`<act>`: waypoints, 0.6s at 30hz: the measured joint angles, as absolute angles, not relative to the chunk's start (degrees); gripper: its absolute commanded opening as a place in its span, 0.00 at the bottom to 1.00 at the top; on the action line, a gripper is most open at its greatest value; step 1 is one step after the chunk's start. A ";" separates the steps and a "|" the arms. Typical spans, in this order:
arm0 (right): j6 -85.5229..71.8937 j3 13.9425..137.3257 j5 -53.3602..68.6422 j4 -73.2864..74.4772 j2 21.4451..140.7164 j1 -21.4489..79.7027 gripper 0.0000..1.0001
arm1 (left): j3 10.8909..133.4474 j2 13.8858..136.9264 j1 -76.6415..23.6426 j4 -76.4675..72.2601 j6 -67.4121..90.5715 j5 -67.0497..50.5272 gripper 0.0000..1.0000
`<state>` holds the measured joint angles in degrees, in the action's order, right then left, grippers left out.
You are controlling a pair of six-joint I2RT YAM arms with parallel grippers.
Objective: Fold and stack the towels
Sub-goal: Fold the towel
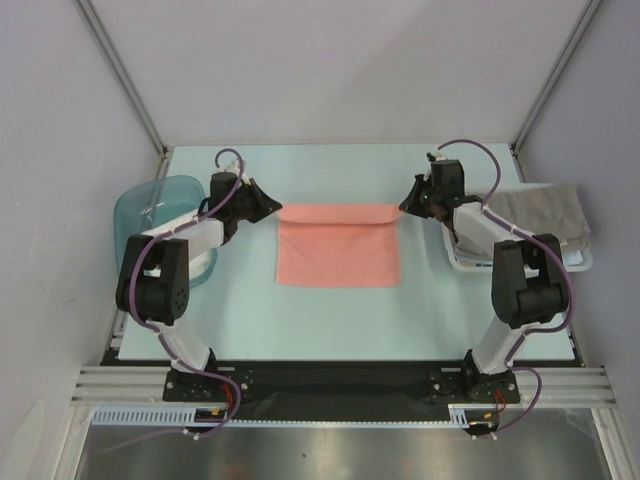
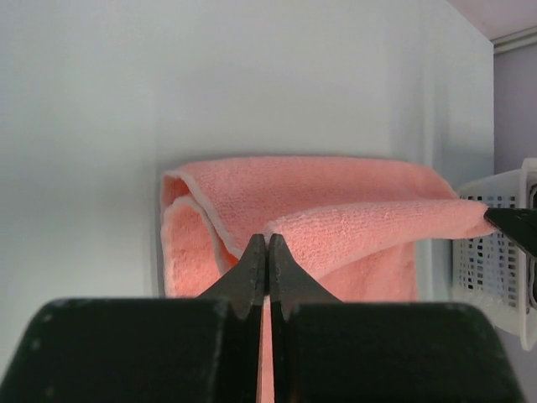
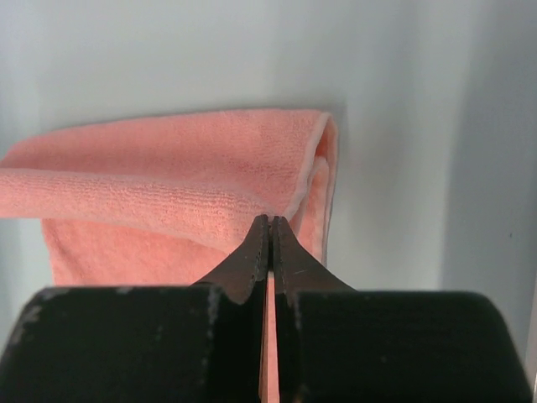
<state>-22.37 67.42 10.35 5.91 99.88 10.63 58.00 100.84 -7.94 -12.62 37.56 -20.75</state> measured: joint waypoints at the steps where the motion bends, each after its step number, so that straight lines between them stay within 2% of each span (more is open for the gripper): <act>1: -22.48 66.39 10.15 5.96 99.13 10.90 0.00 | 56.84 100.09 -8.19 -12.73 37.54 -20.34 0.00; 18: -23.92 52.51 8.34 6.24 89.56 12.97 0.00 | 42.26 89.91 -10.55 -12.82 37.52 -17.12 0.00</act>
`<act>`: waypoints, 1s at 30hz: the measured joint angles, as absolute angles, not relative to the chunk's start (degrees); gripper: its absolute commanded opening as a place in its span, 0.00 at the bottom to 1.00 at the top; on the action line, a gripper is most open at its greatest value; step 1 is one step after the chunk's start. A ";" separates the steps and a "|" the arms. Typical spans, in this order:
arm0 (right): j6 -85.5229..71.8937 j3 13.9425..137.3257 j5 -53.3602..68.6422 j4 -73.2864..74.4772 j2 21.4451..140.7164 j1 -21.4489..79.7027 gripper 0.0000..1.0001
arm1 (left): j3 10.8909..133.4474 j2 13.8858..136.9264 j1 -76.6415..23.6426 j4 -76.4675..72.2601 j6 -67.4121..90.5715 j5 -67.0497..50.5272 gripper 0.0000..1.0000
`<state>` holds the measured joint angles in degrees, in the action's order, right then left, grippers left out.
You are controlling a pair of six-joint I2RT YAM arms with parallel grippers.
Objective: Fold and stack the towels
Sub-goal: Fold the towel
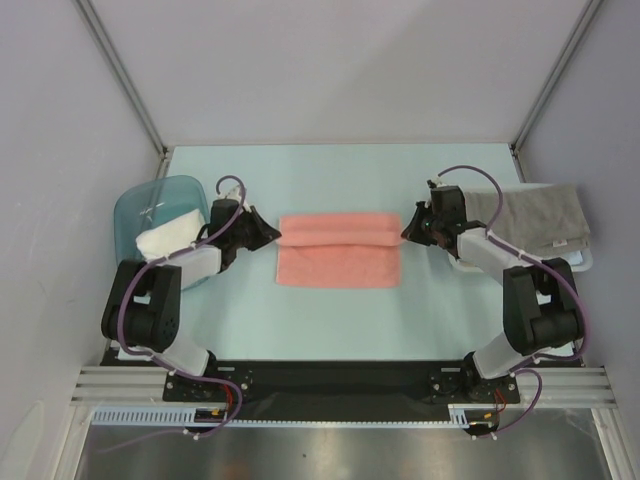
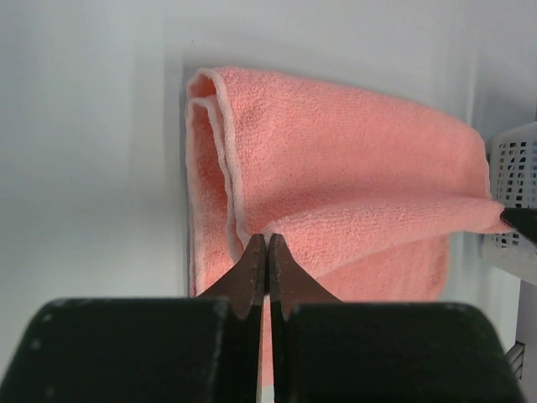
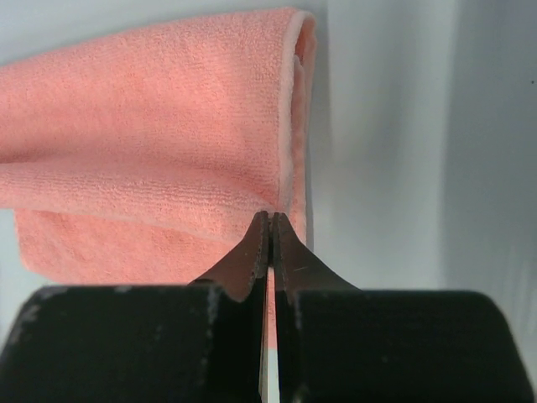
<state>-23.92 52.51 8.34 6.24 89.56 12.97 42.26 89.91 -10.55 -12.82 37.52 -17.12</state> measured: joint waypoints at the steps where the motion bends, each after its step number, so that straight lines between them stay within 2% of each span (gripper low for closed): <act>1: -23.97 52.03 8.36 6.24 89.08 12.97 0.00 | 41.80 89.54 -10.61 -12.80 37.54 -17.10 0.00; 30: -24.99 41.39 8.47 5.72 77.54 15.35 0.00 | 33.19 79.68 -11.57 -12.80 37.43 -16.25 0.00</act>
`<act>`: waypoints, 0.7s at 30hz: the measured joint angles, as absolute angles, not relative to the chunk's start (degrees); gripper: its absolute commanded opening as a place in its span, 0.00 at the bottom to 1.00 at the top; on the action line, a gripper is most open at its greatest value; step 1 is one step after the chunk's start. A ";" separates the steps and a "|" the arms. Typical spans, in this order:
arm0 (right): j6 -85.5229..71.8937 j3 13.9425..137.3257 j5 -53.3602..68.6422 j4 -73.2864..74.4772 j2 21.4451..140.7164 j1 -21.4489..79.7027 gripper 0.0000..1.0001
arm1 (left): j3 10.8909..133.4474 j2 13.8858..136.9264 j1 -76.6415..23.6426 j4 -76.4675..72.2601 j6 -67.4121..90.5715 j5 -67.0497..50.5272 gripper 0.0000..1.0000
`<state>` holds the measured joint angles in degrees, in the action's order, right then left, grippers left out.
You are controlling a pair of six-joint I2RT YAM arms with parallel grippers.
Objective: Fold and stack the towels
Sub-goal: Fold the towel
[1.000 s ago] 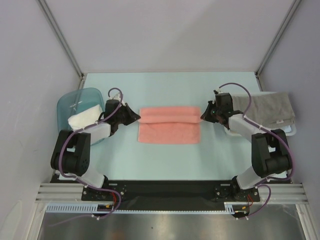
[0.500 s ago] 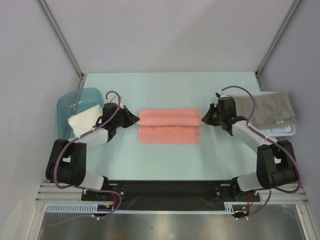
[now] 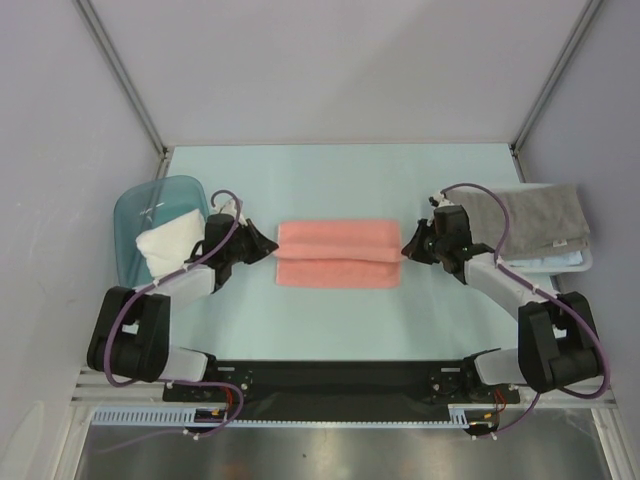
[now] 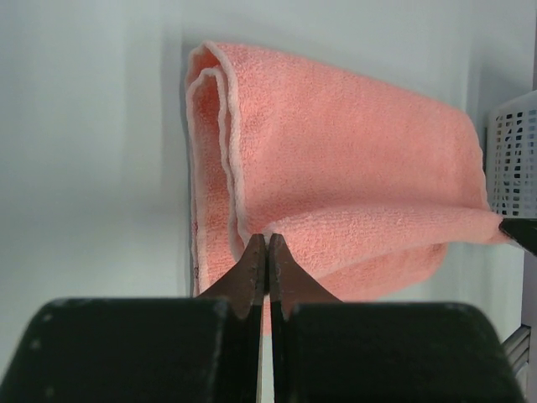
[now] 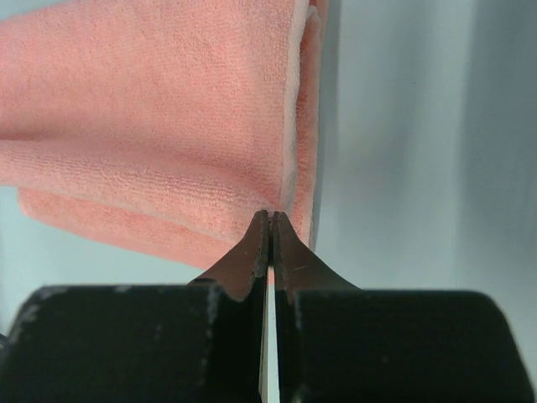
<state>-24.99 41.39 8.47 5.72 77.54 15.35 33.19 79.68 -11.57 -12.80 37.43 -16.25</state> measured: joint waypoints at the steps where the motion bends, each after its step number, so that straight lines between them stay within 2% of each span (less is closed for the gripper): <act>1: -25.02 41.10 8.45 5.72 77.10 15.38 0.00 | 33.08 79.33 -11.60 -12.82 37.41 -16.21 0.00; 21: -25.50 35.92 8.45 5.50 72.60 16.01 0.00 | 27.90 74.35 -11.86 -12.71 37.01 -16.10 0.00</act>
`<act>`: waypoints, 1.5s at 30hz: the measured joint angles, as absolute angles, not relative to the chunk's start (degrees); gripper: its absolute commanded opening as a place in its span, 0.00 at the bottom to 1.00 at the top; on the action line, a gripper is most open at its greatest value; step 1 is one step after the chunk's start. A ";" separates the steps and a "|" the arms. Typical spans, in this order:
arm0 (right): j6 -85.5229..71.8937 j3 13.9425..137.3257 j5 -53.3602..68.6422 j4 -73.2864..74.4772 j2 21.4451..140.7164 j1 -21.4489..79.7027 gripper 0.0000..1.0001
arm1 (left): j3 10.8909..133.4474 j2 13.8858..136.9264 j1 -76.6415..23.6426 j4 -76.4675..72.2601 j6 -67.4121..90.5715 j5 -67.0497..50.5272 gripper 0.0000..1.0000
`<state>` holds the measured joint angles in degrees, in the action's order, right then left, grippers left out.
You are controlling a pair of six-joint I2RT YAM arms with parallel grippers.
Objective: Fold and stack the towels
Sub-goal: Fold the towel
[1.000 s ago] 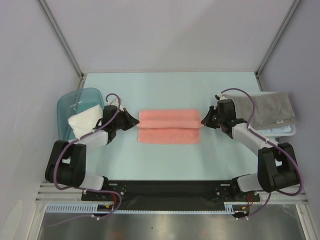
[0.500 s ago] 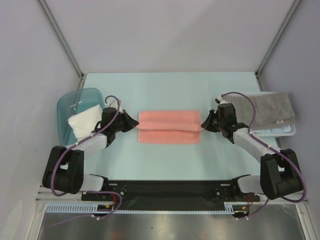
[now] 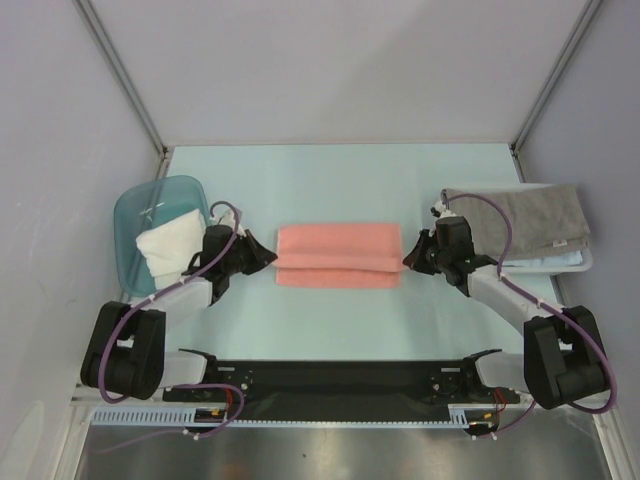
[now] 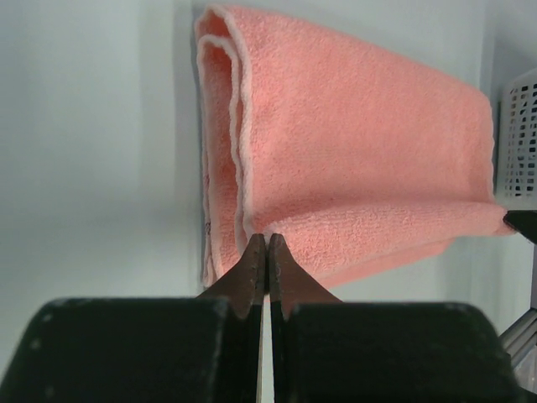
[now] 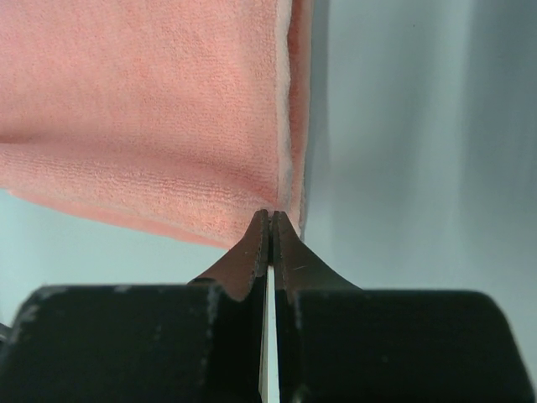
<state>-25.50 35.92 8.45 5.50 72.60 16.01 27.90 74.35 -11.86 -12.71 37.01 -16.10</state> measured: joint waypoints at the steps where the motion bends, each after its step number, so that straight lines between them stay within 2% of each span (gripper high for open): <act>1: -25.52 35.64 8.45 5.34 72.60 16.03 0.00 | 27.40 74.28 -11.90 -12.80 37.01 -16.12 0.00; 27: -26.20 32.45 8.34 5.45 66.74 16.45 0.01 | 24.18 68.12 -12.10 -12.80 36.95 -16.16 0.00; 30: -26.59 30.89 8.47 4.69 66.76 16.47 0.08 | 22.83 68.27 -12.12 -12.99 36.95 -16.29 0.00; 31: -26.81 30.30 8.51 4.54 66.81 16.47 0.19 | 22.28 68.47 -12.12 -13.19 36.97 -16.38 0.07; 32: -27.09 29.80 8.62 4.21 66.83 16.49 0.41 | 21.76 68.71 -12.14 -13.34 36.93 -16.53 0.15; 36: -27.42 28.14 8.14 4.16 66.89 16.49 0.49 | 20.23 69.14 -12.16 -13.80 36.86 -16.14 0.29; 39: -27.40 28.32 7.86 4.56 66.59 16.51 0.49 | 20.14 66.96 -12.16 -12.60 36.62 -15.40 0.36; 45: -27.42 31.88 6.02 7.88 64.51 16.82 0.46 | 23.81 60.31 -12.34 -7.84 35.38 -13.89 0.31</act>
